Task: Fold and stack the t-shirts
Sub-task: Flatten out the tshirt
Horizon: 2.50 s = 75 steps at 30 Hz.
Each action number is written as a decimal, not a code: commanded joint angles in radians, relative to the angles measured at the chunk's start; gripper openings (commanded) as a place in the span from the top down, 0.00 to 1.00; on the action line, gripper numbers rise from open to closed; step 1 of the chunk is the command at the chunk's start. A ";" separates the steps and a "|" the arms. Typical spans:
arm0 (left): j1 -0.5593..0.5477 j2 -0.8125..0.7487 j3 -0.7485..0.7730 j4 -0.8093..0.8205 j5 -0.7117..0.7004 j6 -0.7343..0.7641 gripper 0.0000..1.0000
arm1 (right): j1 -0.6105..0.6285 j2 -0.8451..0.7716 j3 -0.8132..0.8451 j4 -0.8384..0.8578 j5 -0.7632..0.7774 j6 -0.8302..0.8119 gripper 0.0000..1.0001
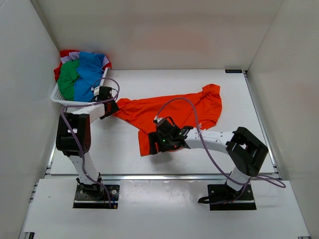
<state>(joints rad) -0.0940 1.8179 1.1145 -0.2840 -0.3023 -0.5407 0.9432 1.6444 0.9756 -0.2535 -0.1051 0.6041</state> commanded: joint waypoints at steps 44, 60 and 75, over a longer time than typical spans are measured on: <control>0.108 -0.673 0.487 -0.374 0.534 -0.484 1.00 | -0.962 -0.653 0.997 -0.612 -0.242 -0.420 1.00; 0.155 -0.717 -0.100 -0.119 0.511 -0.546 0.19 | -0.857 -0.589 0.480 -0.596 -0.251 -0.478 1.00; -0.012 -0.377 -0.084 -0.047 0.392 -0.240 0.39 | -0.899 -0.586 0.198 -0.555 -0.245 -0.514 1.00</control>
<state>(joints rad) -0.0452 1.3506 0.9398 -0.3733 0.1421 -0.9089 0.0555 1.0828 1.1957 -0.8734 -0.3328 0.1009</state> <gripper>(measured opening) 0.633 0.004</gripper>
